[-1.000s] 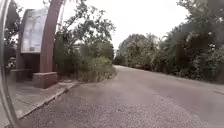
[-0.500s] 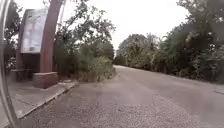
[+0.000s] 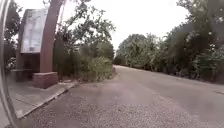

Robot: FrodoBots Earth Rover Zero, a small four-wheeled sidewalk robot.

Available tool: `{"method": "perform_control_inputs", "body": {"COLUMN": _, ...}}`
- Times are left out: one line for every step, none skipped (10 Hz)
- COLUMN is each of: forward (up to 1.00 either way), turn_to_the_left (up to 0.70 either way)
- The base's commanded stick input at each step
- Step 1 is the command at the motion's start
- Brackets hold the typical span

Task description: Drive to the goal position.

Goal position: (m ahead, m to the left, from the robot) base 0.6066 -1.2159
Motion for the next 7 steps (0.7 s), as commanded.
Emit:
{"method": "perform_control_inputs", "body": {"forward": 0.04, "turn_to_the_left": 0.0}}
{"method": "perform_control_inputs", "body": {"forward": 0.04, "turn_to_the_left": 0.0}}
{"method": "perform_control_inputs", "body": {"forward": 0.04, "turn_to_the_left": 0.0}}
{"method": "perform_control_inputs", "body": {"forward": 0.04, "turn_to_the_left": 0.0}}
{"method": "perform_control_inputs", "body": {"forward": 0.04, "turn_to_the_left": 0.0}}
{"method": "perform_control_inputs", "body": {"forward": 0.04, "turn_to_the_left": 0.0}}
{"method": "perform_control_inputs", "body": {"forward": 0.04, "turn_to_the_left": 0.0}}
